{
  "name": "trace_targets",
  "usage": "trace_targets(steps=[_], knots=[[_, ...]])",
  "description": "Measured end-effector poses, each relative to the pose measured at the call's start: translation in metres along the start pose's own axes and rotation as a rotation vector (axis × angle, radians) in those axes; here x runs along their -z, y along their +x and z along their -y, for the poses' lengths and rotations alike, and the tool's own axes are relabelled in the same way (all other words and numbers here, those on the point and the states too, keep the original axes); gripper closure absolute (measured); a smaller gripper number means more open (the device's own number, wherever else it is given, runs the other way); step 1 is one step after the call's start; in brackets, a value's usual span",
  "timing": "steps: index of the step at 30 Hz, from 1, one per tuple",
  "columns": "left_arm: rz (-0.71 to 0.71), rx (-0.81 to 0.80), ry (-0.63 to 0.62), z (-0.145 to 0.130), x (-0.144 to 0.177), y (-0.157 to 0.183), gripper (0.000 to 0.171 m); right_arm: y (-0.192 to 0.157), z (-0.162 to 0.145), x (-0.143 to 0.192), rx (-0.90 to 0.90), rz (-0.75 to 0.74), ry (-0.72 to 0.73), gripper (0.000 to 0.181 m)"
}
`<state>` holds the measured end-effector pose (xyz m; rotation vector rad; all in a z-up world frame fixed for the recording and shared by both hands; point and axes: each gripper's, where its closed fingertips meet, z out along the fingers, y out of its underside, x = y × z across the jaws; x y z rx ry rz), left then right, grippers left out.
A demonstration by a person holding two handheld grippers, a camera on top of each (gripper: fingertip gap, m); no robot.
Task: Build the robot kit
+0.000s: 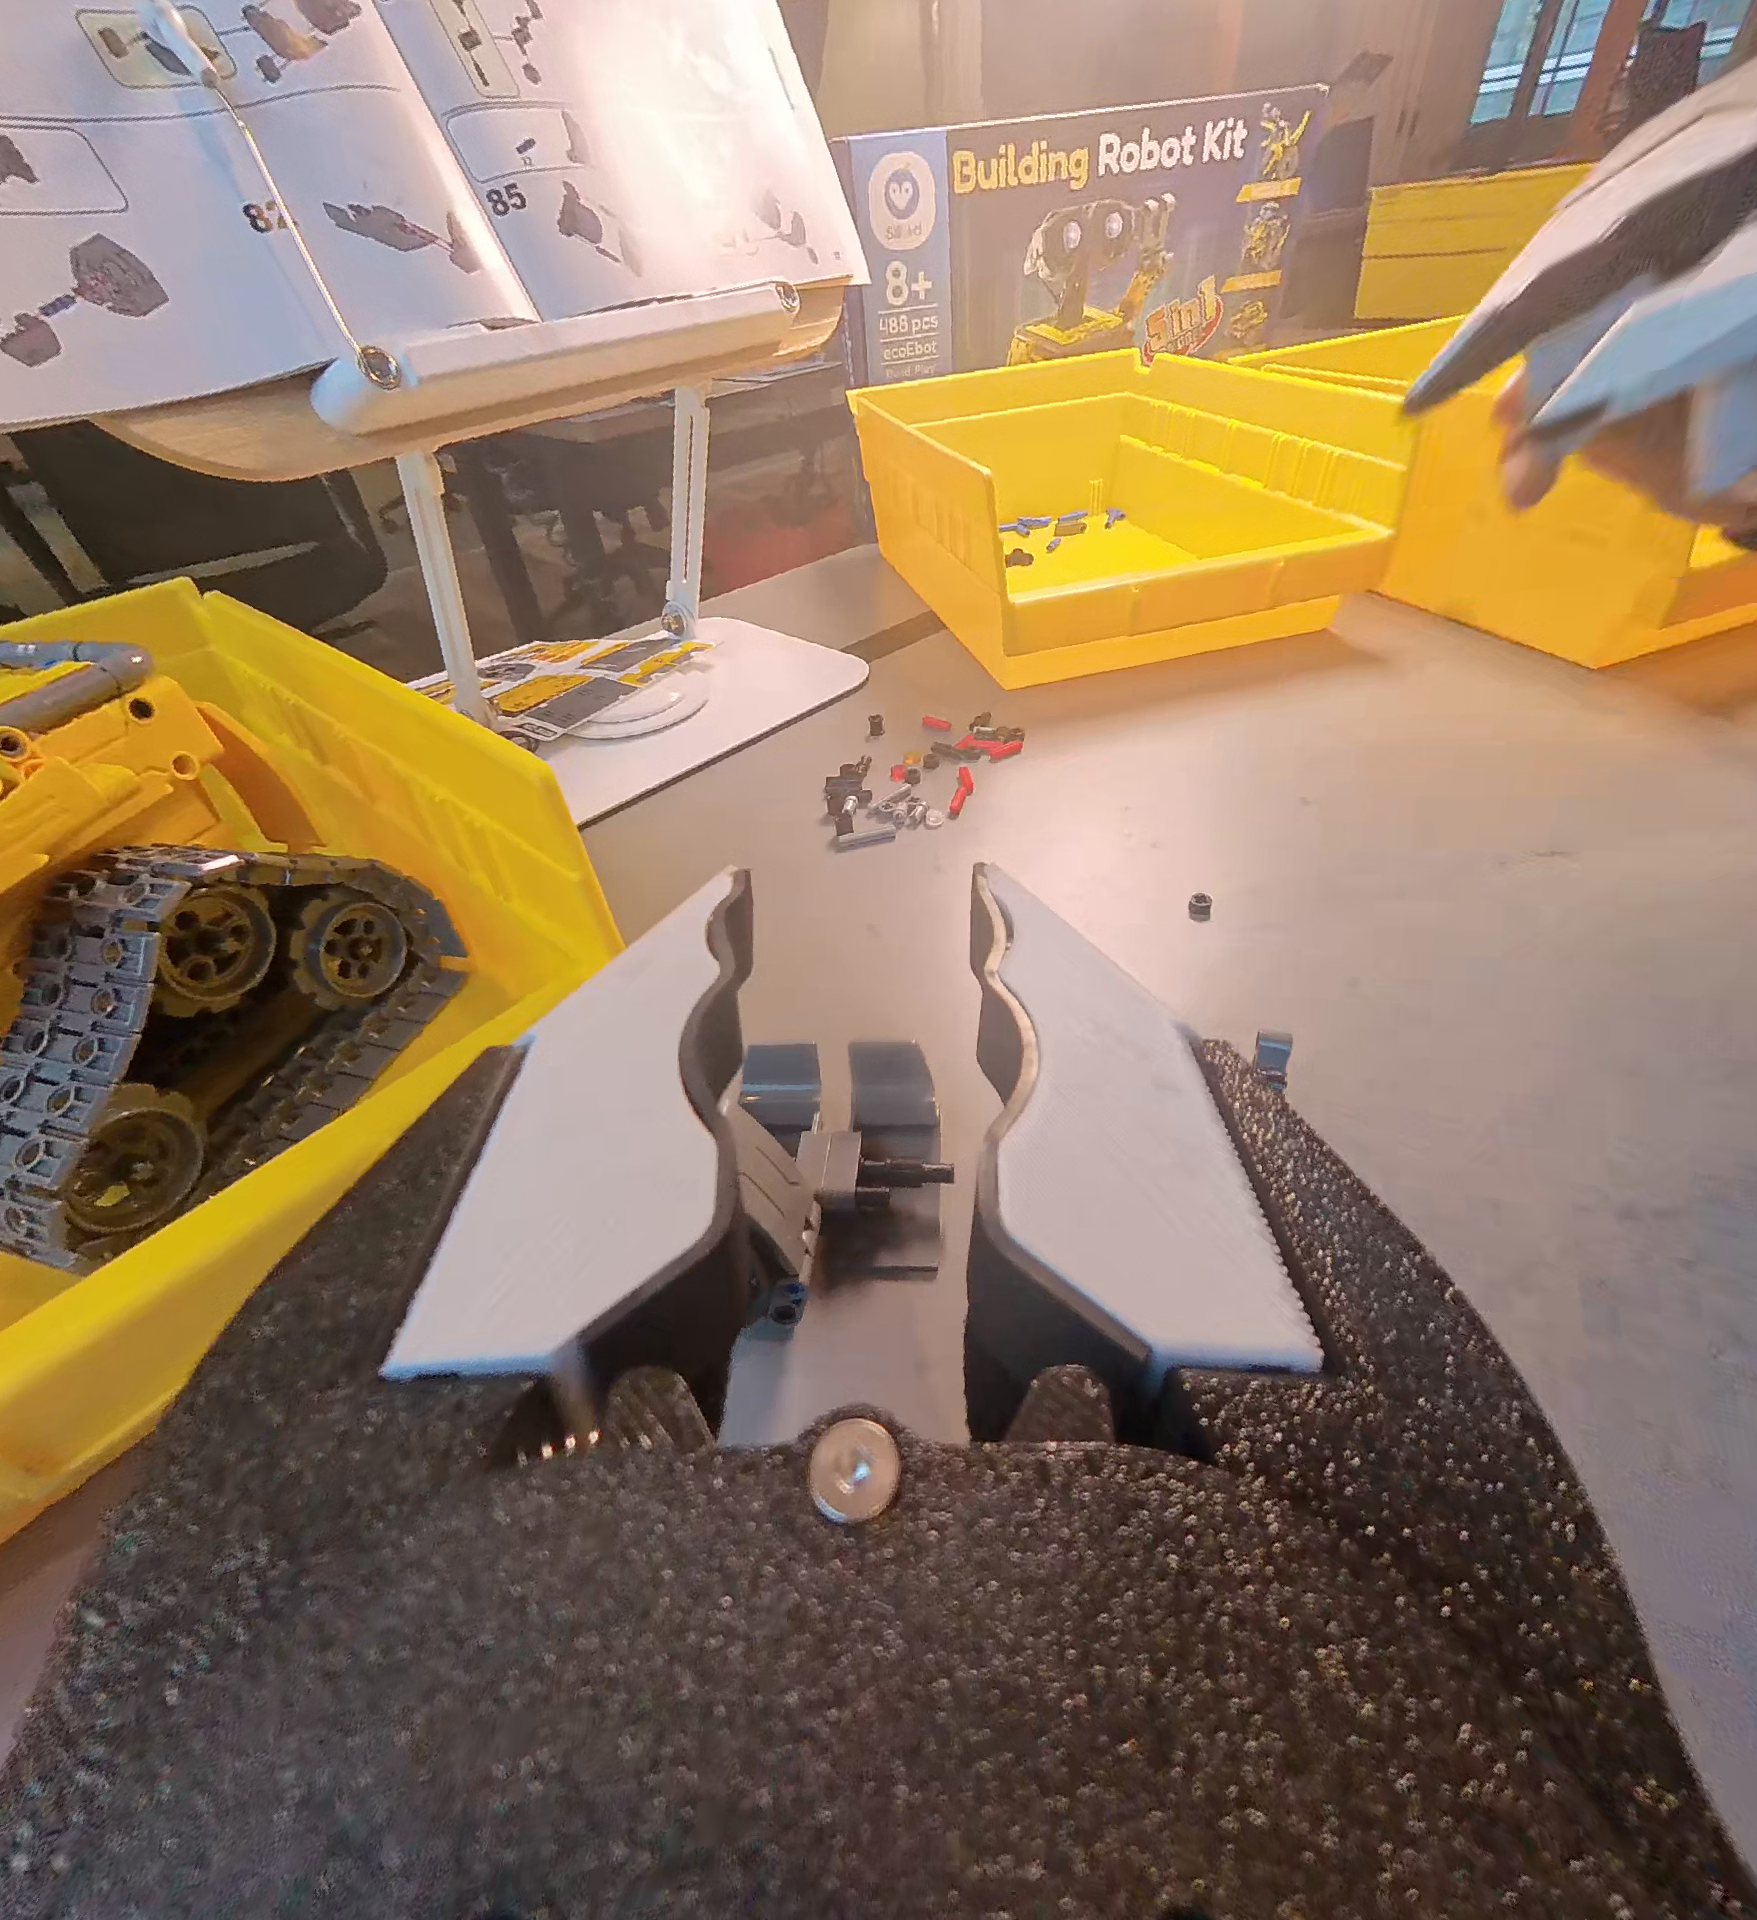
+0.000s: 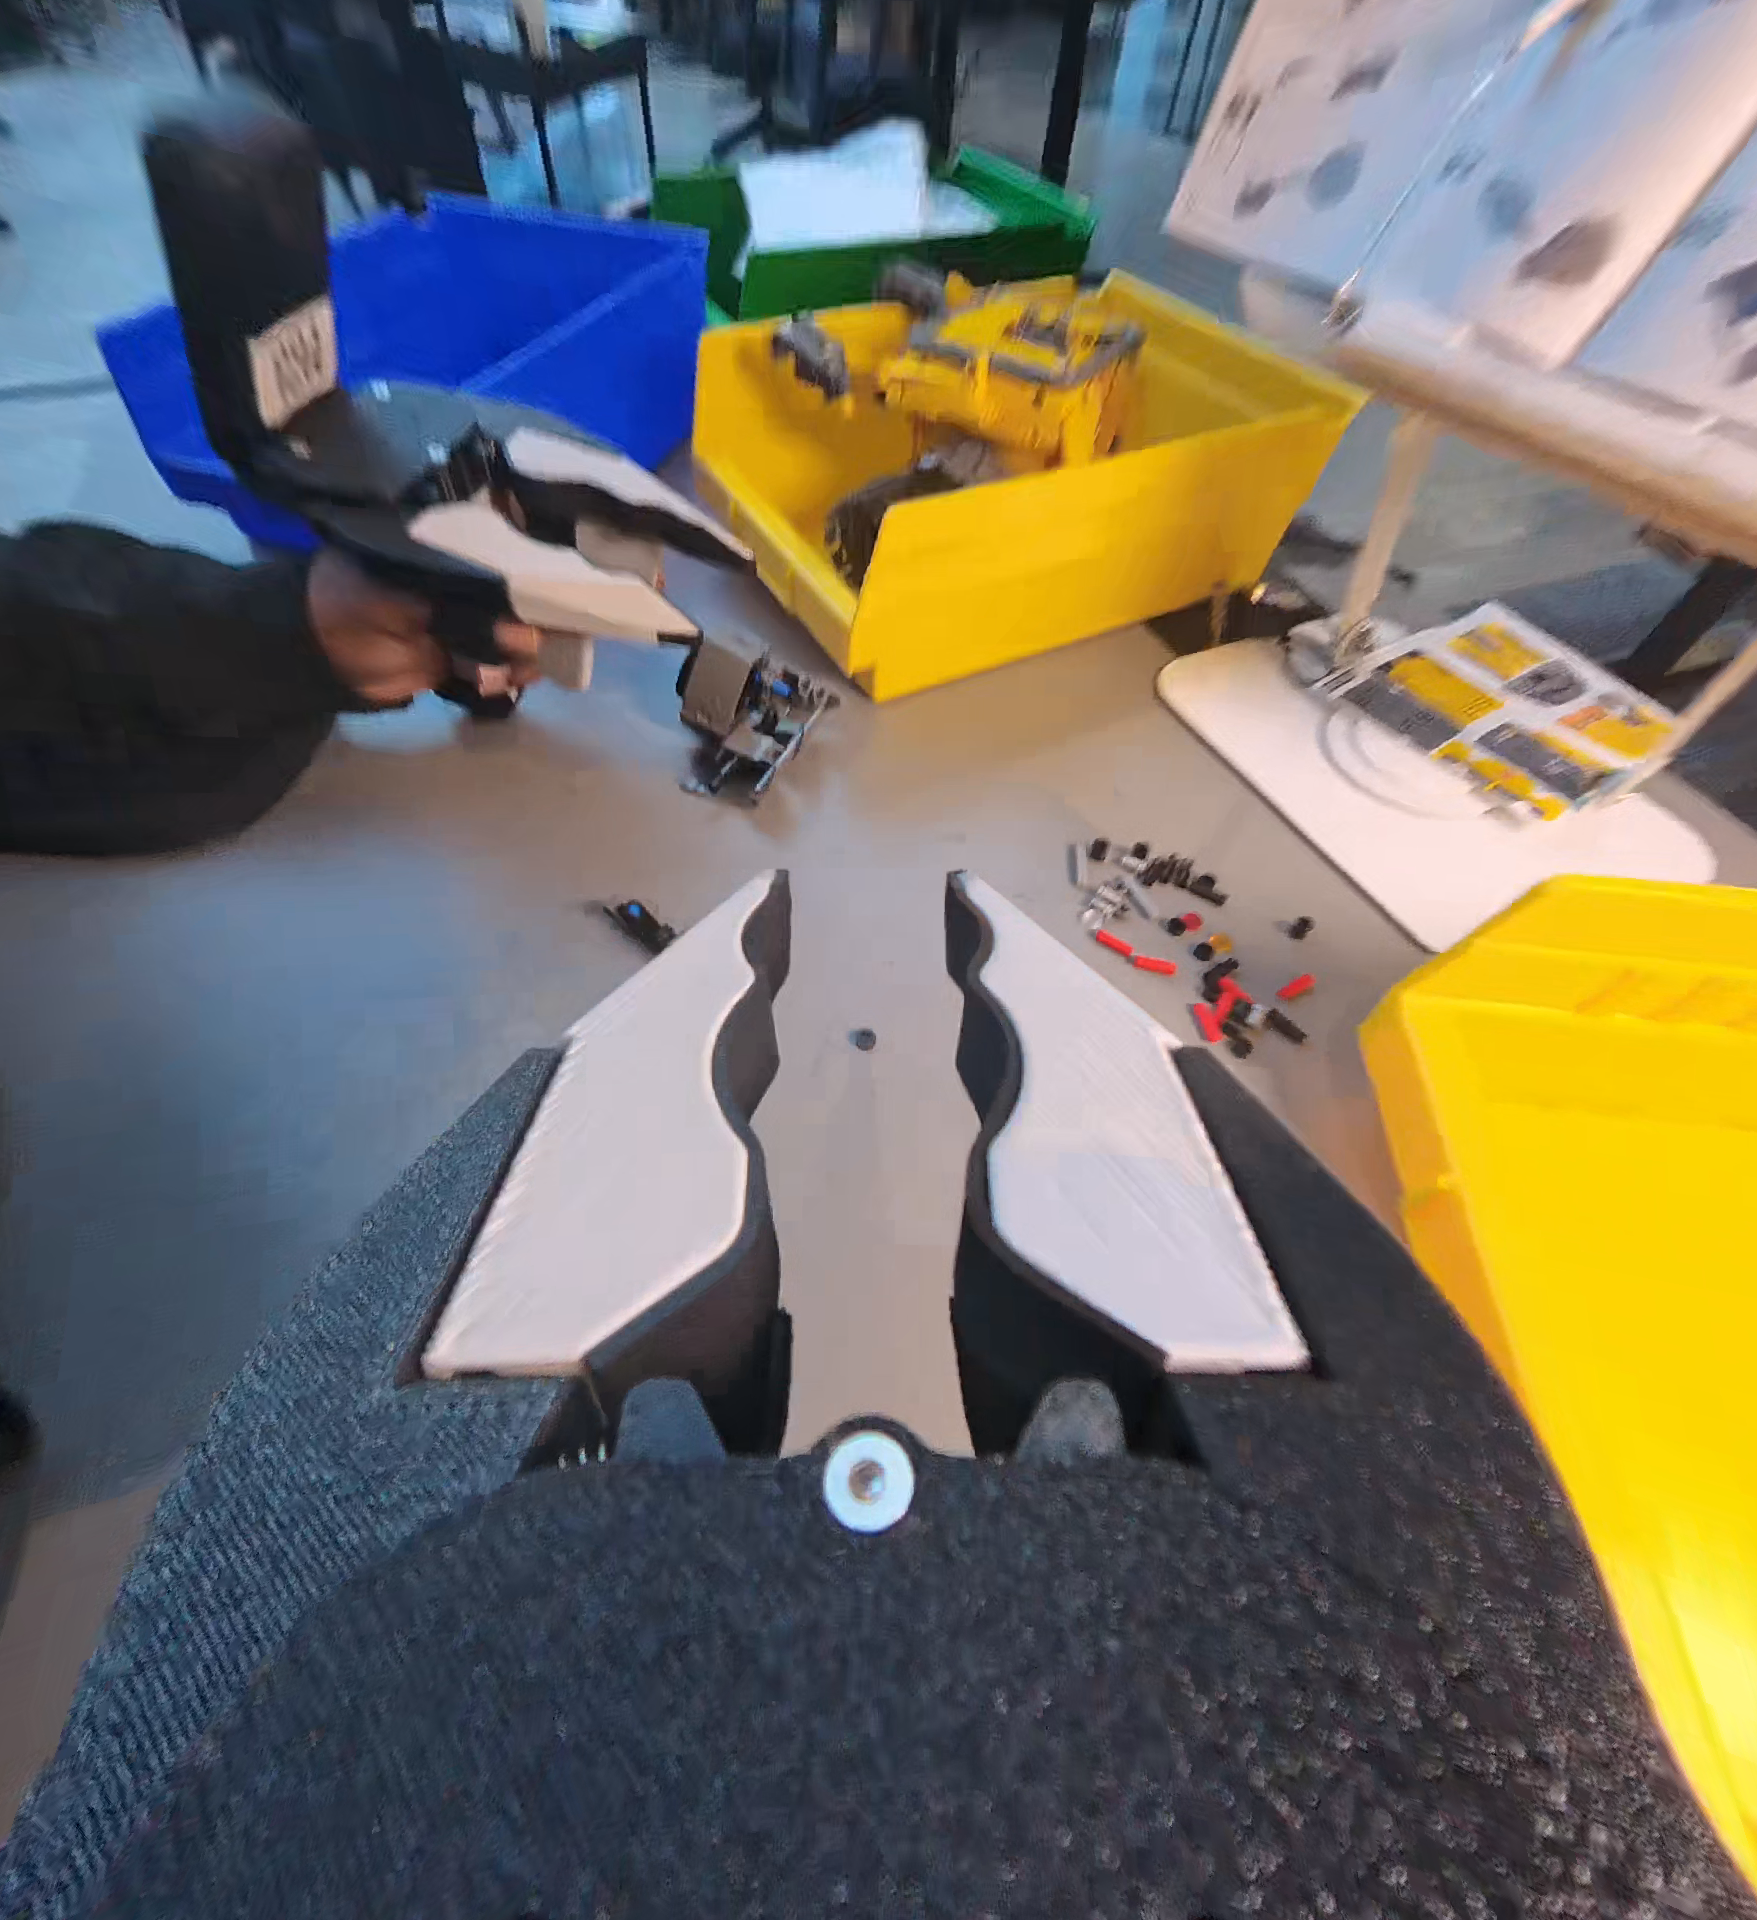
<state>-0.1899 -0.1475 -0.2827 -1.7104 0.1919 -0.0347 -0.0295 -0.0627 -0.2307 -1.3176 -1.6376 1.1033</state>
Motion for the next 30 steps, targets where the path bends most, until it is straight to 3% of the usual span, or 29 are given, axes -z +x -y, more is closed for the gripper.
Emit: trace_targets(steps=[4,7,9,14,18,24,27,30], knots=[[0.045,0.003,-0.010,-0.001,0.003,-0.004,0.130,0.045,0.012,0.115,-0.028,-0.218,0.083,0.152],[0.092,-0.019,-0.023,-0.002,0.005,-0.012,0.130,0.099,-0.015,0.196,-0.051,-0.432,0.003,0.158],[0.111,-0.019,-0.034,-0.004,0.004,-0.017,0.131,0.131,-0.046,0.221,-0.099,-0.474,-0.132,0.158],[0.139,-0.038,-0.057,-0.007,0.002,-0.021,0.131,0.179,-0.144,0.207,-0.183,-0.373,-0.560,0.157],[0.156,-0.098,-0.067,-0.006,0.004,-0.019,0.132,0.195,-0.195,0.184,-0.118,-0.278,-0.782,0.153],[0.154,-0.118,-0.081,-0.009,0.004,-0.019,0.132,0.197,-0.215,0.154,-0.135,-0.174,-0.841,0.153],[0.153,-0.117,-0.081,-0.010,0.004,-0.019,0.132,0.199,-0.216,0.152,-0.174,-0.153,-0.828,0.166],[0.144,-0.110,-0.080,-0.011,0.004,-0.019,0.133,0.199,-0.214,0.159,-0.164,-0.163,-0.829,0.166]])
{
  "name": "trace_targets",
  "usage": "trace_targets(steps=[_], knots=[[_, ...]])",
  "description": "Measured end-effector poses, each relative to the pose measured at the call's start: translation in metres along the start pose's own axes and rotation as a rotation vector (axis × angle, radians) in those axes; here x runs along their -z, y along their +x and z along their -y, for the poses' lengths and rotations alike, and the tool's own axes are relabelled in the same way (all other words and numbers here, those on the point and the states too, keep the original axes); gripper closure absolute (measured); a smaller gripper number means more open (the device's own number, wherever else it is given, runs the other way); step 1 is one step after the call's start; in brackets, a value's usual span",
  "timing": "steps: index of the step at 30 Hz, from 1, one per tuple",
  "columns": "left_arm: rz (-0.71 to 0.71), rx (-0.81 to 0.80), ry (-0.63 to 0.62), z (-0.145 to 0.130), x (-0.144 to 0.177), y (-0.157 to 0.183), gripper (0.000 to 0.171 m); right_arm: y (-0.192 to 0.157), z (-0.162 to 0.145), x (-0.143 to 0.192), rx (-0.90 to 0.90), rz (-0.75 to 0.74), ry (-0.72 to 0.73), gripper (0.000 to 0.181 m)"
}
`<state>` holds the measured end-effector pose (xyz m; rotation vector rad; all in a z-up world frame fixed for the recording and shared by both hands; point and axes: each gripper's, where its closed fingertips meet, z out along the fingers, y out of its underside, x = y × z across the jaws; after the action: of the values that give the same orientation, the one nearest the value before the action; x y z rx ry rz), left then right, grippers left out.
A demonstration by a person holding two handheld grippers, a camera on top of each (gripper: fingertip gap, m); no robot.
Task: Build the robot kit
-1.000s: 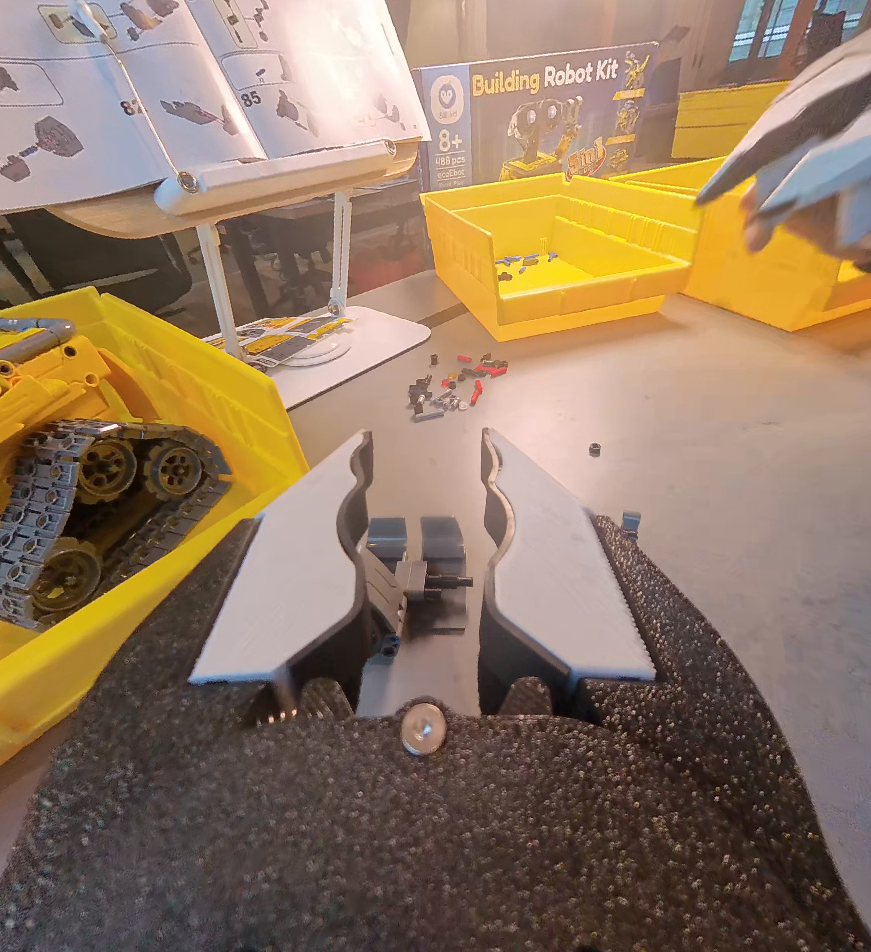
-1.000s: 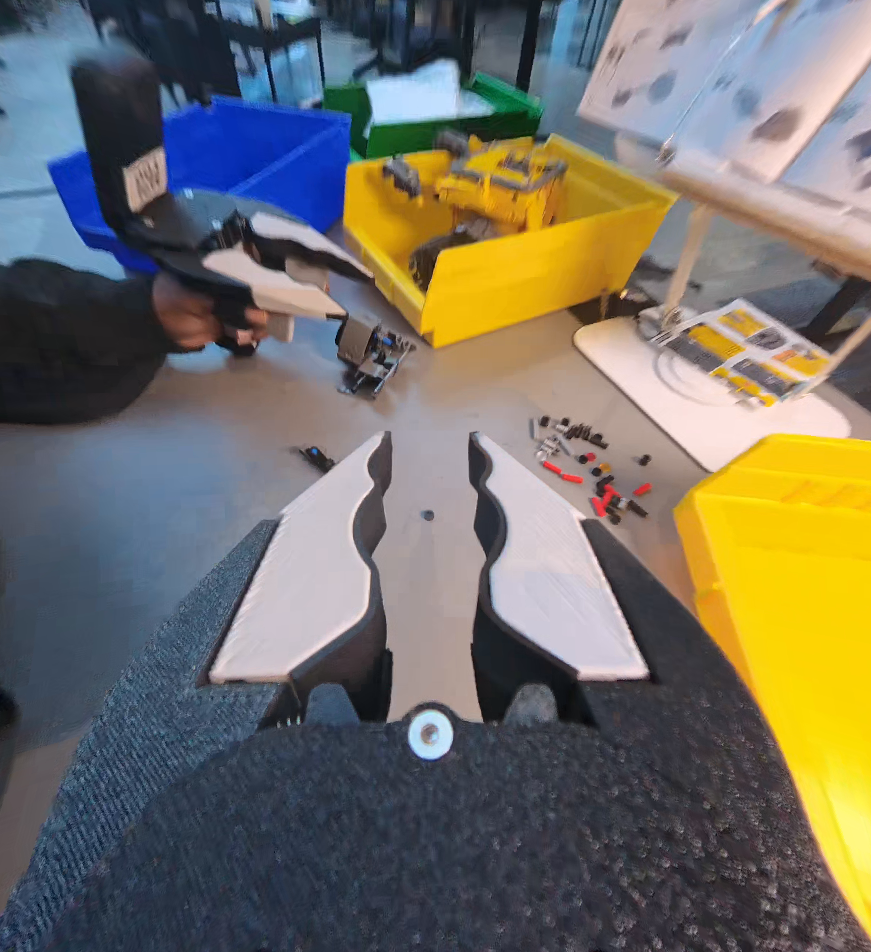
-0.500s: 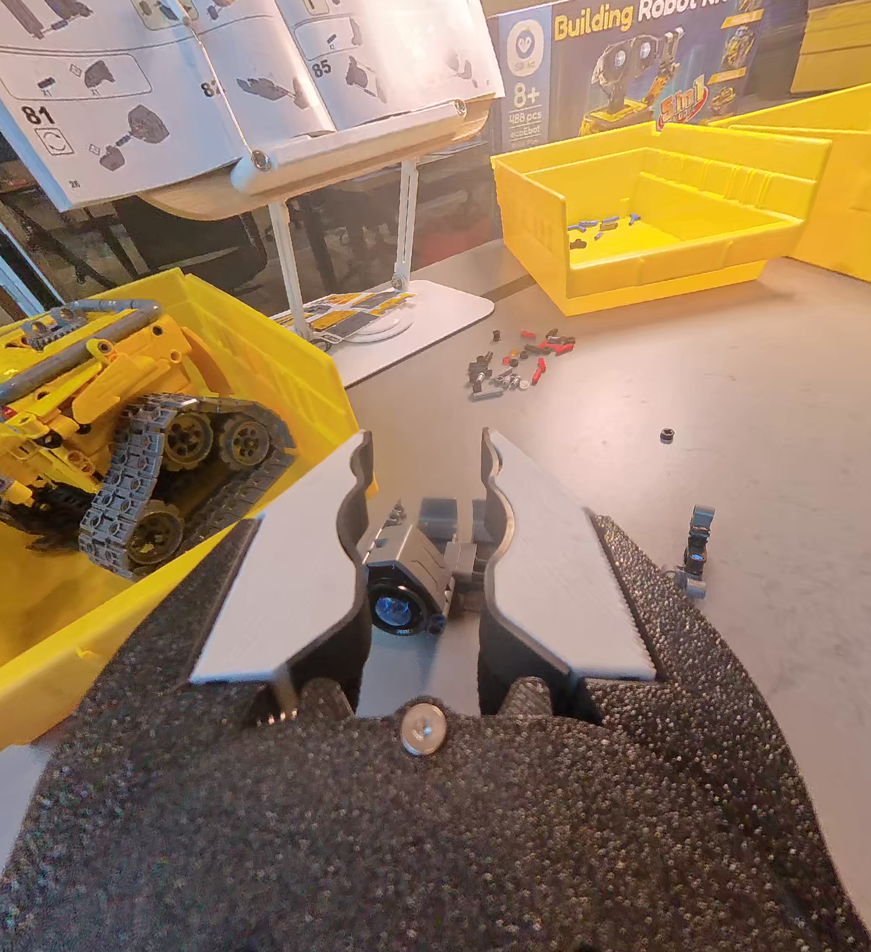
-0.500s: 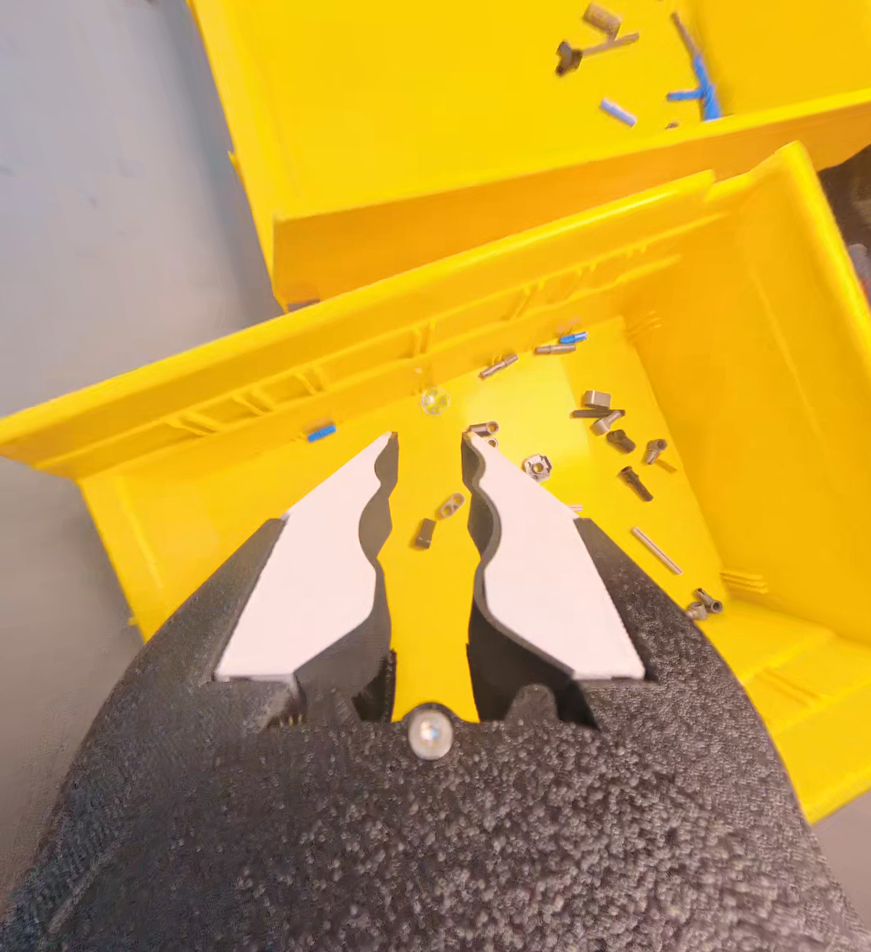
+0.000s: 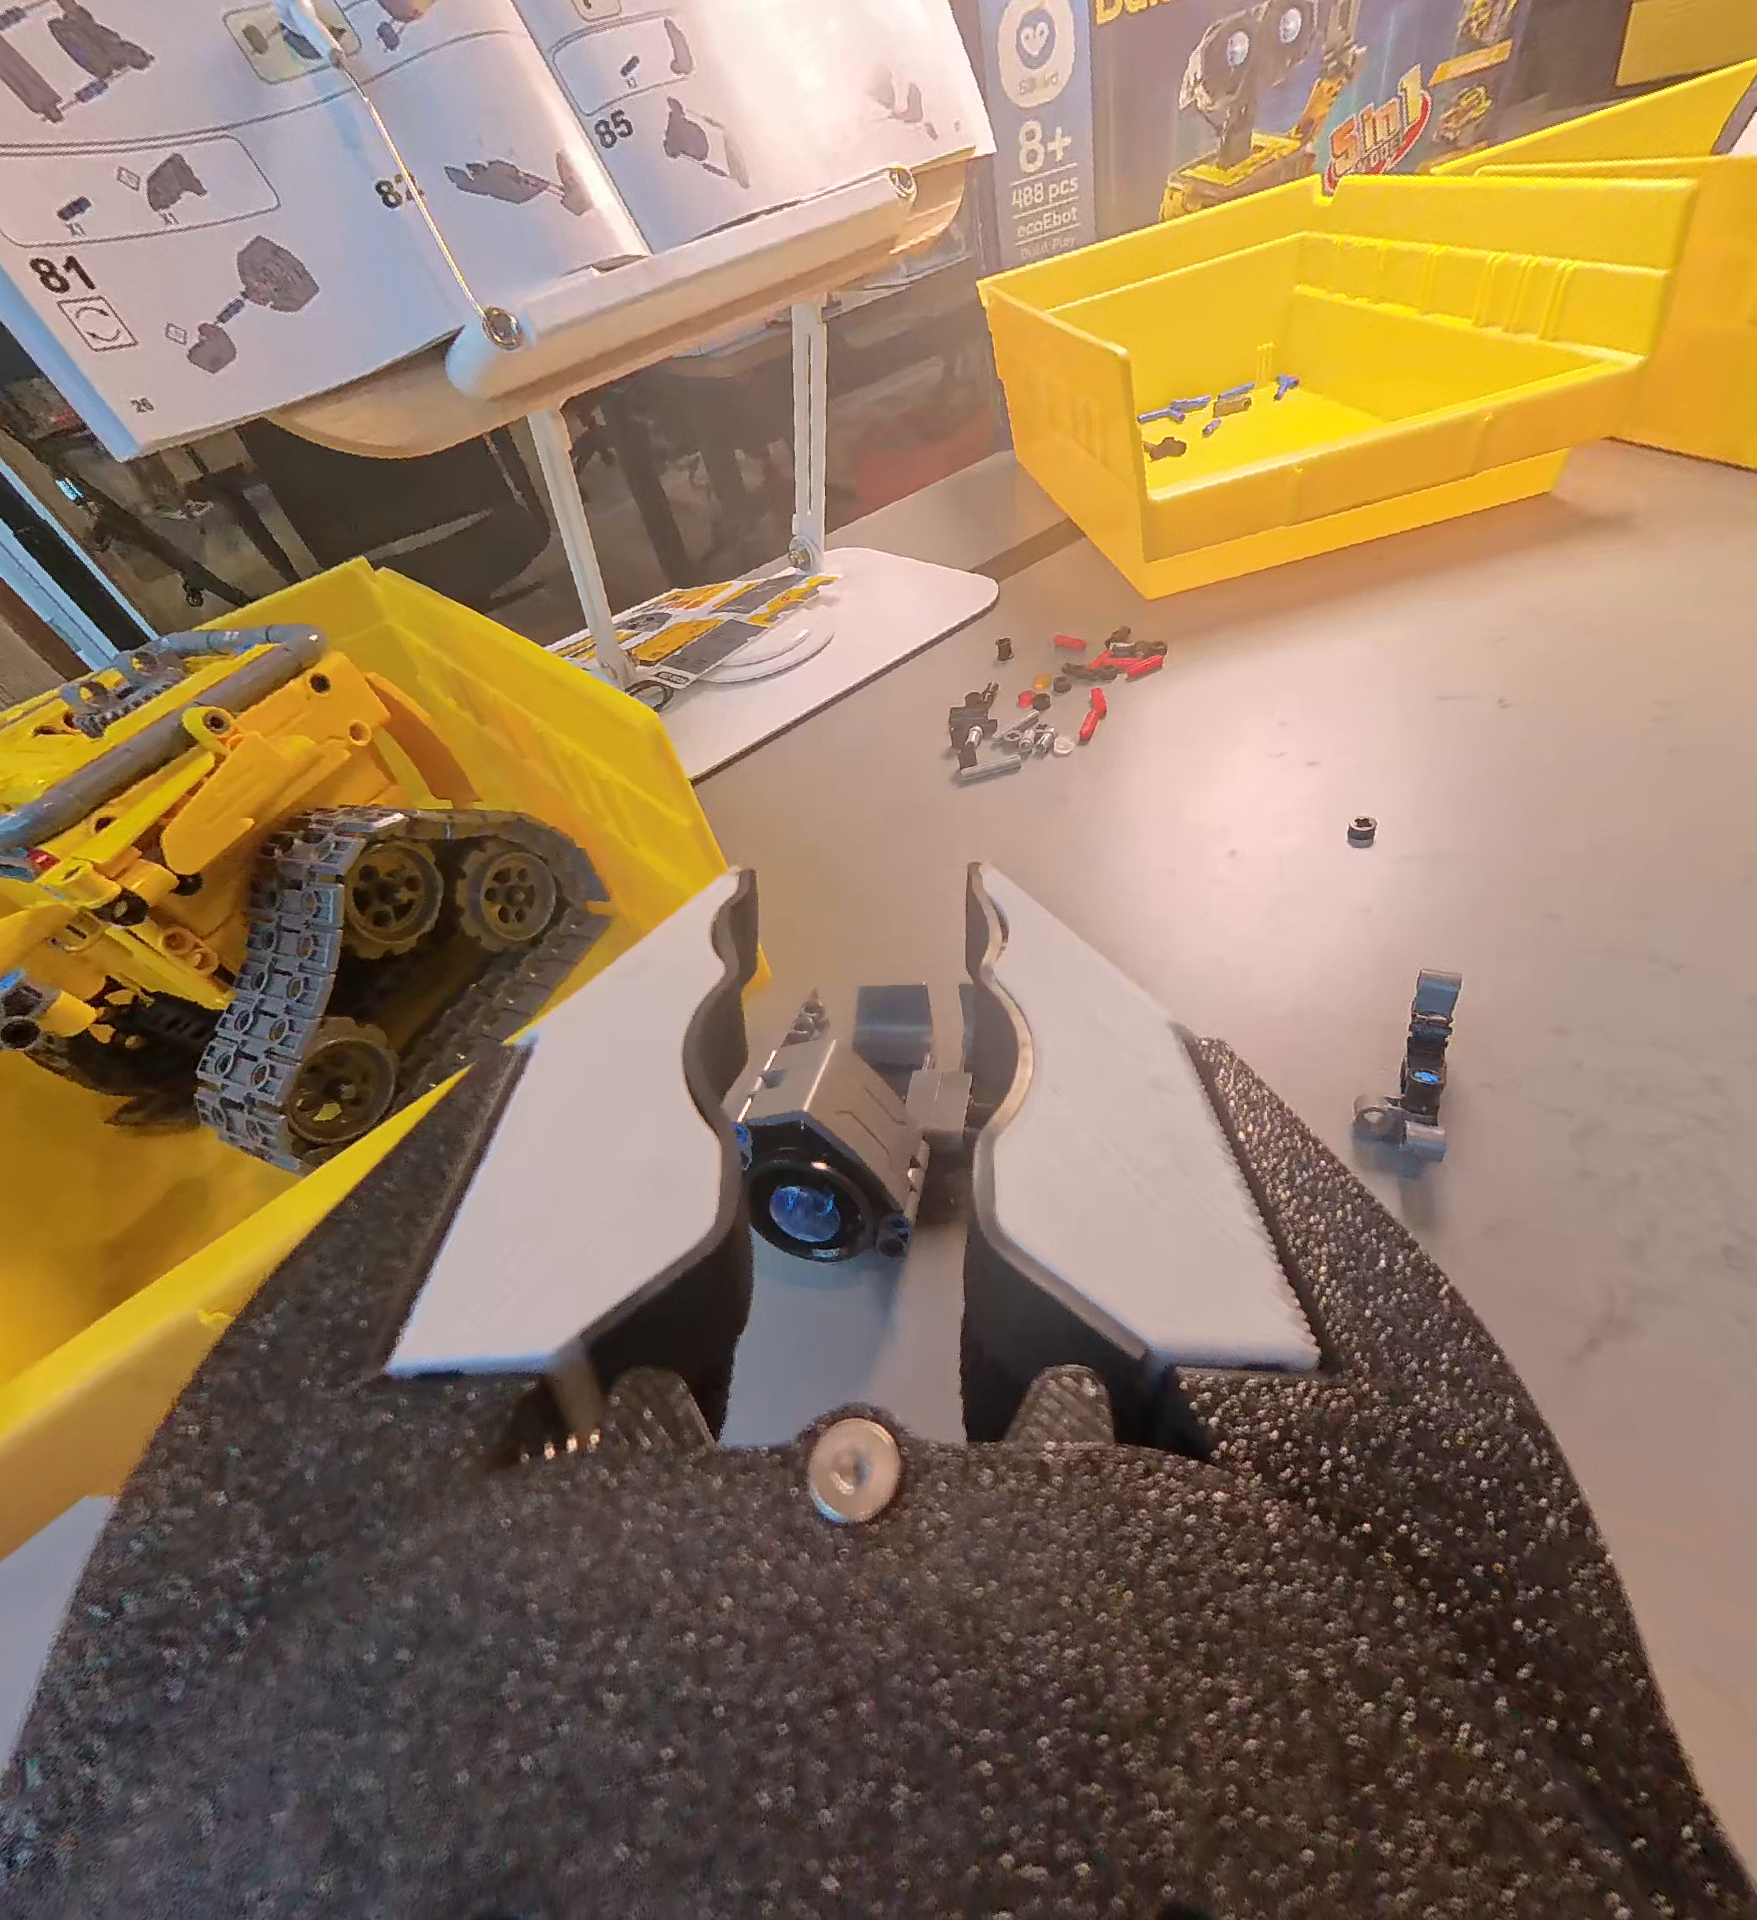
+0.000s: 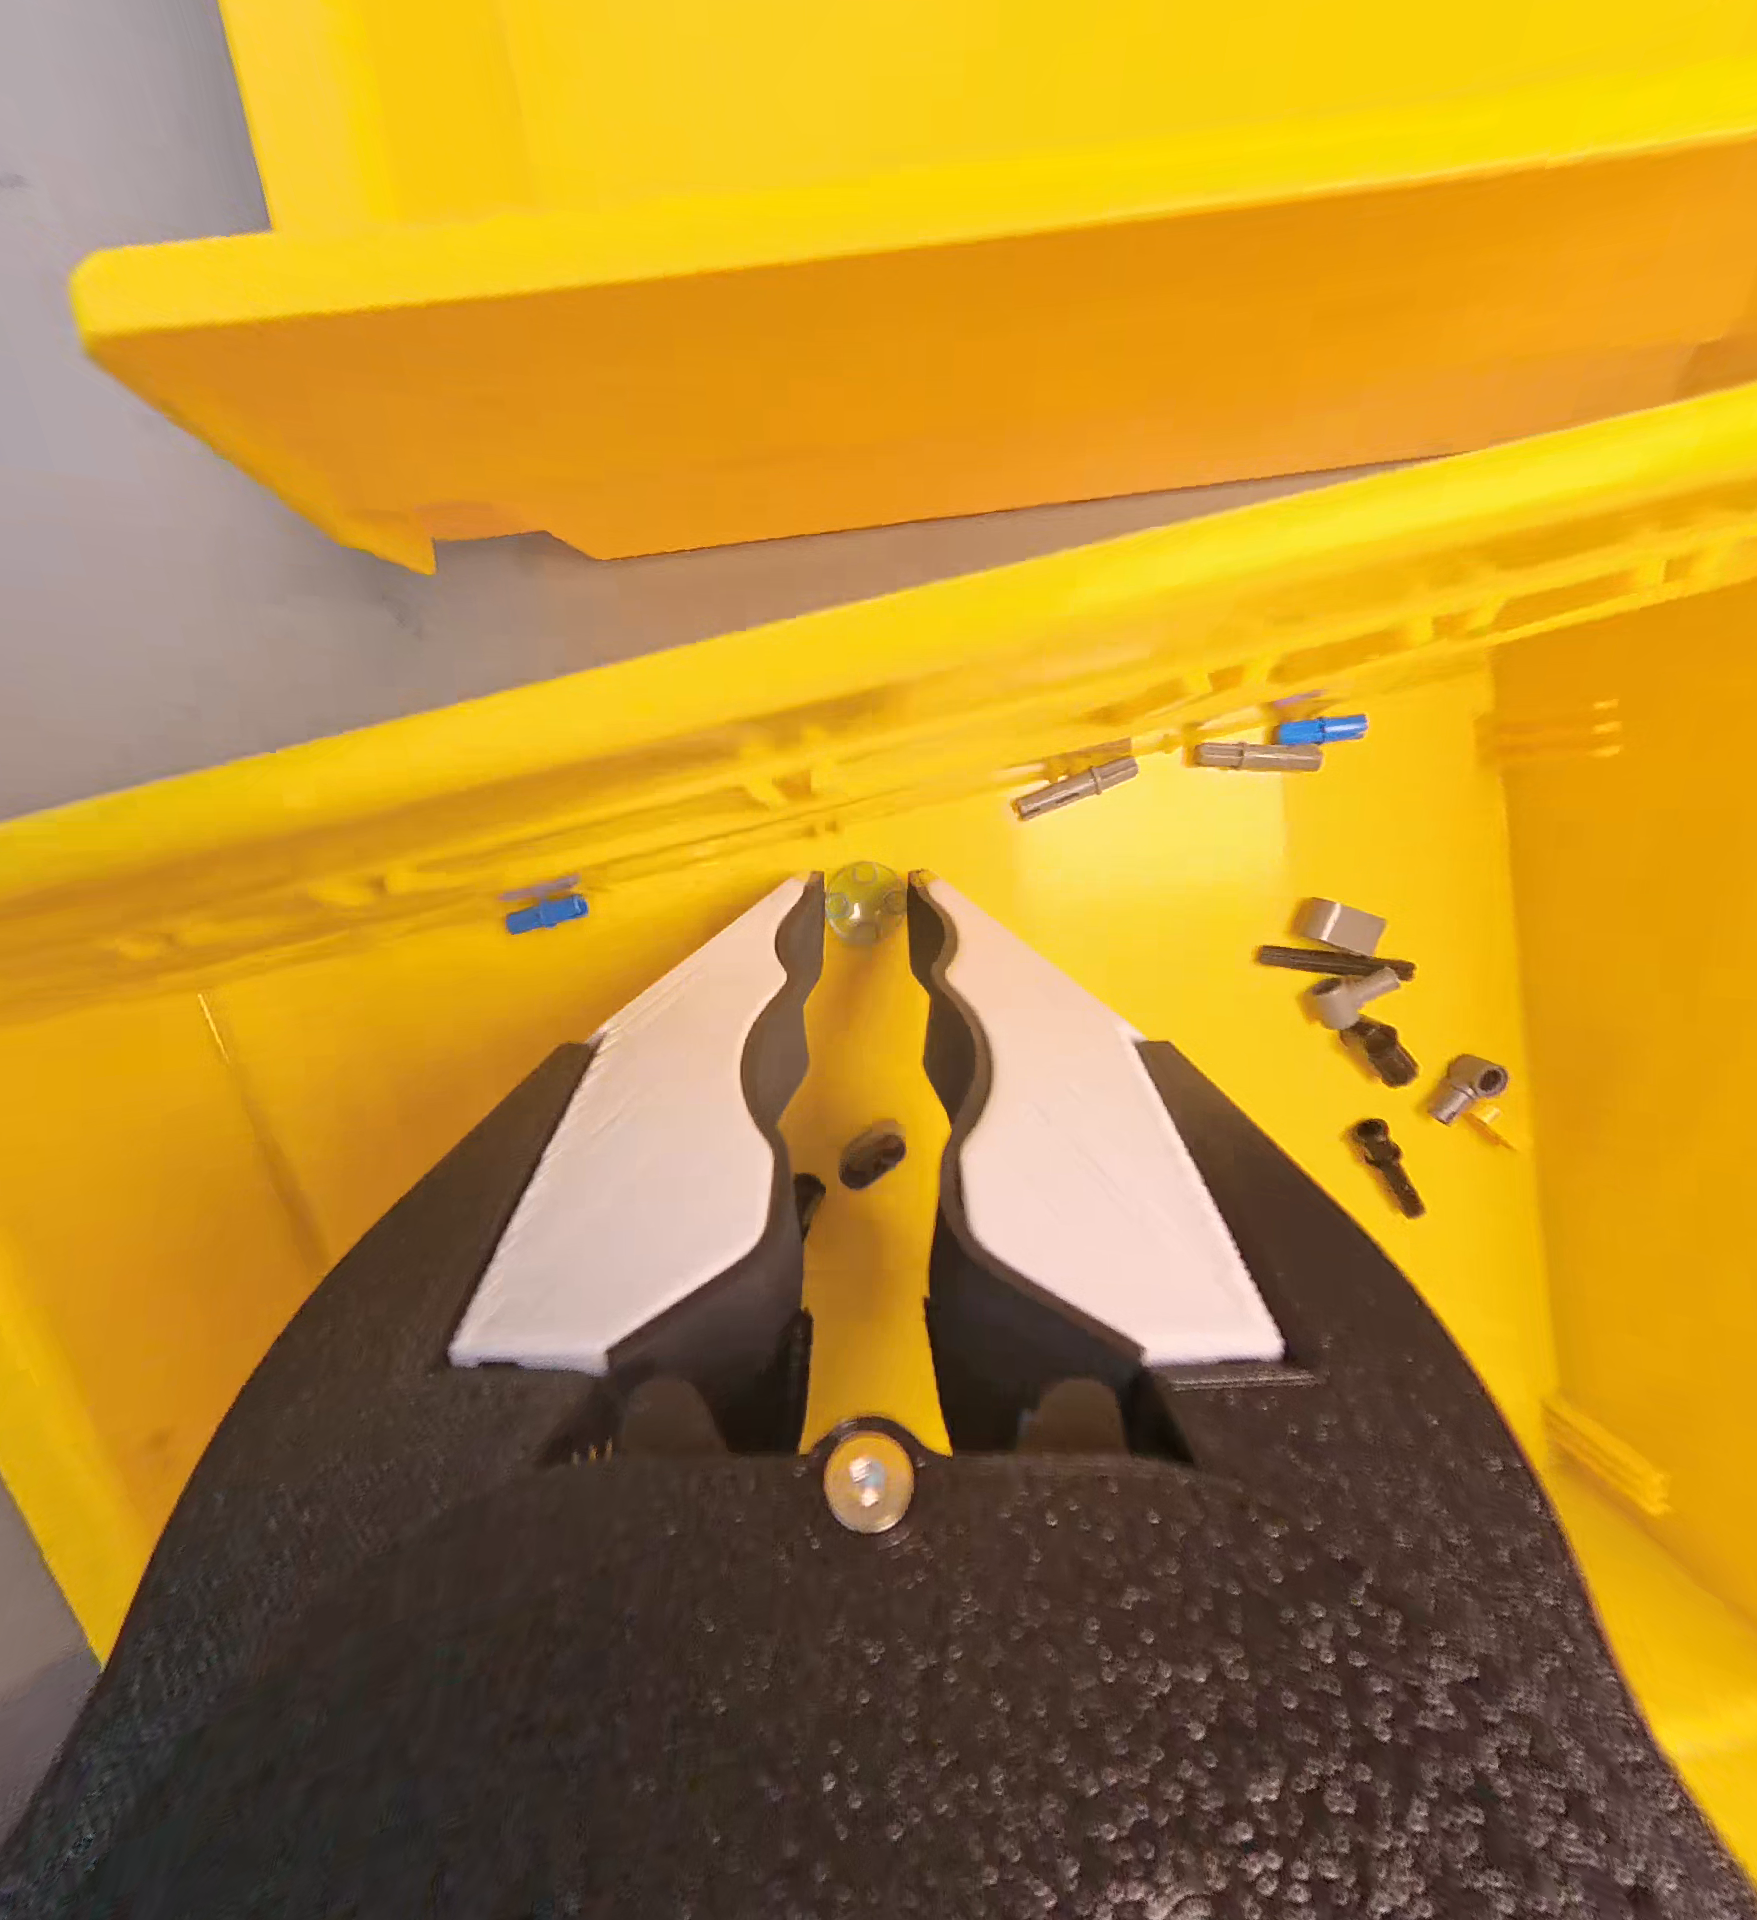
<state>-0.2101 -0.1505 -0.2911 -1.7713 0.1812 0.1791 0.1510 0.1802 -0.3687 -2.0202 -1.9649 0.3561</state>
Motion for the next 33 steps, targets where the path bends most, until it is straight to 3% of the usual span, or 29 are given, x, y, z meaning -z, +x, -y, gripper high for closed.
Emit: trace_targets(steps=[2,5,8,10,13,17,25,27,29,31,33], knots=[[-0.005,0.001,0.005,0.001,0.001,0.000,0.133,0.001,0.011,0.027,-0.002,-0.061,0.089,0.166],[-0.014,0.015,0.010,0.001,0.002,0.001,0.133,-0.005,0.040,0.102,0.013,-0.255,0.297,0.166],[-0.038,0.036,0.005,0.000,0.000,0.003,0.134,-0.061,0.057,0.143,0.076,-0.332,0.412,0.165],[-0.048,0.035,0.001,0.000,-0.002,0.005,0.134,-0.123,0.071,0.134,0.090,-0.234,0.480,0.165],[-0.056,0.036,0.004,0.000,-0.002,0.006,0.134,-0.197,0.085,0.077,0.053,-0.089,0.525,0.165],[-0.058,0.045,0.011,0.001,0.000,0.006,0.134,-0.240,0.104,-0.005,-0.018,0.046,0.512,0.165],[-0.063,0.037,0.022,0.004,0.005,0.007,0.134,-0.235,0.152,-0.057,0.095,0.042,0.387,0.164],[-0.066,0.040,0.023,0.003,0.006,0.007,0.134,-0.229,0.159,-0.059,0.110,0.018,0.391,0.155],[-0.071,0.045,0.024,0.003,0.007,0.007,0.134,-0.222,0.172,-0.035,0.098,-0.002,0.480,0.143],[-0.076,0.046,0.023,0.003,0.008,0.008,0.134,-0.198,0.184,0.020,0.053,-0.057,0.640,0.143],[-0.082,0.052,0.025,0.003,0.008,0.008,0.134,-0.148,0.178,0.087,-0.033,-0.174,0.760,0.148]])
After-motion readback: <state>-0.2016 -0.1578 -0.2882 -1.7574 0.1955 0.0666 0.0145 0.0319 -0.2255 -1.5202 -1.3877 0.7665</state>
